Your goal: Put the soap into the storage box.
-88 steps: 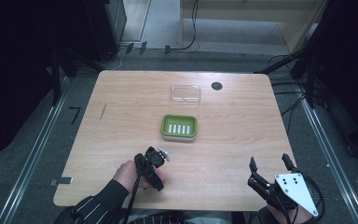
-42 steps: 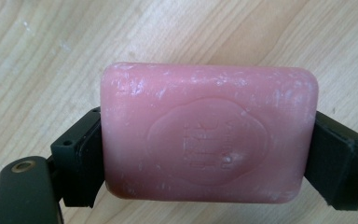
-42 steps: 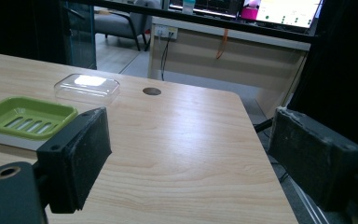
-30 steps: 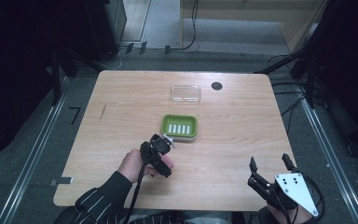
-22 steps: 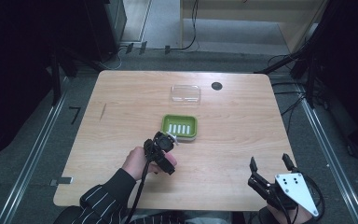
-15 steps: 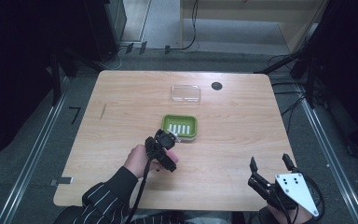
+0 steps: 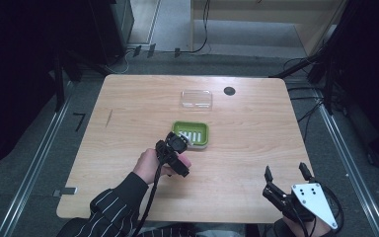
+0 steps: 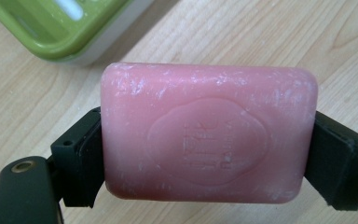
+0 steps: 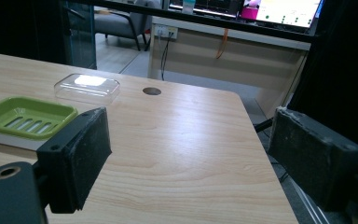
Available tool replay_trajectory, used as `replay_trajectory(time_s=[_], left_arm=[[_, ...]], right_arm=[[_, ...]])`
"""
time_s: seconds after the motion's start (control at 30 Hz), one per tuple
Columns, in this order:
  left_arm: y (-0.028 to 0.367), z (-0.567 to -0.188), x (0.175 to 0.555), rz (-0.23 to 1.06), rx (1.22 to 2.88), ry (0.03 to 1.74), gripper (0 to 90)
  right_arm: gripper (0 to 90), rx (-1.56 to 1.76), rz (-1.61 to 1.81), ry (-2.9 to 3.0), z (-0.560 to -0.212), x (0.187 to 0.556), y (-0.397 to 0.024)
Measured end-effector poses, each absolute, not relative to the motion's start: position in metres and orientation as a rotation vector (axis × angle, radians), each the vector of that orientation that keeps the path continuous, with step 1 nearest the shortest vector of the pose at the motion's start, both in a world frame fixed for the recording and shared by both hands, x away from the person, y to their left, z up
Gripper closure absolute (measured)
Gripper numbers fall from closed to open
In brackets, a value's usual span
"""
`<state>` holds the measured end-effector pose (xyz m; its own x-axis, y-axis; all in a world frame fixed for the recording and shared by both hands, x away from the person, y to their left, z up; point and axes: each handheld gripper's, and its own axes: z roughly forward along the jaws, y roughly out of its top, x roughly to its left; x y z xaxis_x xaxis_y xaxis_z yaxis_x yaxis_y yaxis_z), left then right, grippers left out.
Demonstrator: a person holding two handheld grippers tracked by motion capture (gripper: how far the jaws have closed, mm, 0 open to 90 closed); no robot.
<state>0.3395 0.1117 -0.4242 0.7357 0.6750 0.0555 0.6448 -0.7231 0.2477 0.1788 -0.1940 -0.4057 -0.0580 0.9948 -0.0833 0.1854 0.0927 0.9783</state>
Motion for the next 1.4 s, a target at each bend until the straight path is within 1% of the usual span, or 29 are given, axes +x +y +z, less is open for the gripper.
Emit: replay_trajectory(time_s=[0.93, 1.4], left_arm=[[0.102, -0.41, 0.36, 0.234, 2.681, 1.03, 13.5], [0.097, -0.404, 0.373, 0.199, 2.68, 1.015, 13.5]], right_arm=[[12.7, 1.255, 1.079, 1.423, -0.406, 0.179, -0.194], [12.7, 1.256, 1.076, 1.423, -0.406, 0.179, -0.195]])
